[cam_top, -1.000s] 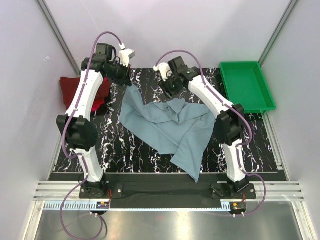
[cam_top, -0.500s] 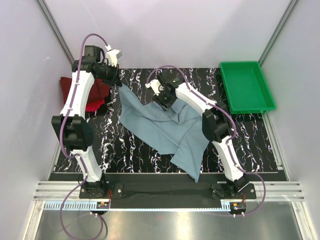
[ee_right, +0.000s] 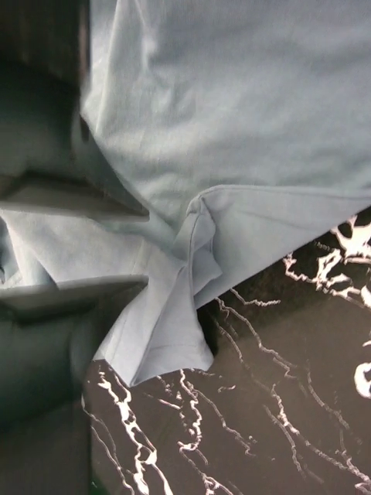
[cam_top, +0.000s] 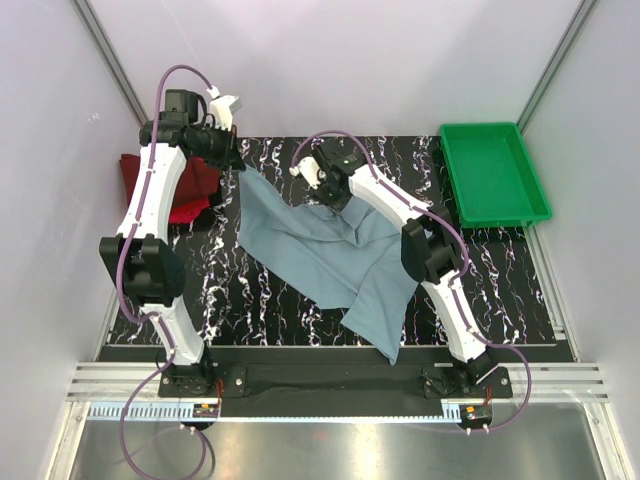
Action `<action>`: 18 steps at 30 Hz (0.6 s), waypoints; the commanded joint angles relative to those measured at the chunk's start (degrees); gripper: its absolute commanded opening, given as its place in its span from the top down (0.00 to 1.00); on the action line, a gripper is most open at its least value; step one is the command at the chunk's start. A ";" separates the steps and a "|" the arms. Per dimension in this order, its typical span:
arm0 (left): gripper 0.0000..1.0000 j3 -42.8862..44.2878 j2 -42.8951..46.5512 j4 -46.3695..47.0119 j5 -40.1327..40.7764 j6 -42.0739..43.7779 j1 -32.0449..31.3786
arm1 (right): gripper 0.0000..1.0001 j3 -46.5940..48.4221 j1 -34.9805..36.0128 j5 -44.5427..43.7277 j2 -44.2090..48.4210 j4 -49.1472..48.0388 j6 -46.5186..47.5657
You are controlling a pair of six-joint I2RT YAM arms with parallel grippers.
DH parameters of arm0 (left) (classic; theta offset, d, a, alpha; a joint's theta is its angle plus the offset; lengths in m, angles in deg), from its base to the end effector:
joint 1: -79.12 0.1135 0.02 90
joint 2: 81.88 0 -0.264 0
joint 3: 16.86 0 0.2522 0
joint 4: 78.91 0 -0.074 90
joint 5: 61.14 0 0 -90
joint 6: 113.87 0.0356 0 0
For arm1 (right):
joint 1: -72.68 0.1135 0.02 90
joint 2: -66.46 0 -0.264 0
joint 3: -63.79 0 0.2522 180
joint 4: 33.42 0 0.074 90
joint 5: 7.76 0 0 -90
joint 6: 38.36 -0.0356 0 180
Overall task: Fold and stack the t-shirts
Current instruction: Flatten the tshirt out
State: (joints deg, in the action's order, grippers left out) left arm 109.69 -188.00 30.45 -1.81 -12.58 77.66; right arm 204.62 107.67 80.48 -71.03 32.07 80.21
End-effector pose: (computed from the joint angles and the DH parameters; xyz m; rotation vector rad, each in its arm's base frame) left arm 0.3960 -0.0283 0.3748 0.4929 2.3105 -0.5694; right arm 0.4247 0.2959 0.2097 -1.3895 2.2619 -0.0039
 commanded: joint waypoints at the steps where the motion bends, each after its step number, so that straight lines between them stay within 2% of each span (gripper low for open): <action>1: 1.00 2.61 0.75 2.65 -1.93 -1.36 0.31 | 0.61 1.34 -0.79 -2.55 1.00 -1.19 1.13; 3: 1.00 2.78 0.39 2.65 -2.11 -1.53 0.31 | 0.70 1.25 -0.88 -2.72 1.00 -1.01 1.04; 7: 1.00 2.78 0.22 2.65 -2.11 -1.53 0.31 | 0.78 1.08 -0.97 -3.16 1.00 -0.92 1.04; 14: 1.00 2.52 0.13 2.66 -2.02 -1.27 0.31 | 0.80 1.52 -1.06 -2.37 1.08 -0.04 1.04; 16: 1.00 2.17 0.31 2.83 -2.02 -1.36 0.31 | 0.97 1.17 -1.06 -2.28 1.08 -0.04 1.22; 18: 1.00 2.26 0.31 2.83 -2.02 -1.27 0.31 | 1.00 1.95 -1.41 -1.93 1.35 0.22 0.61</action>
State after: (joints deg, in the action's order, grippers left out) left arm 109.82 -188.03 30.88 -2.40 -13.44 77.66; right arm 204.62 106.79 78.66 -71.03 32.26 80.85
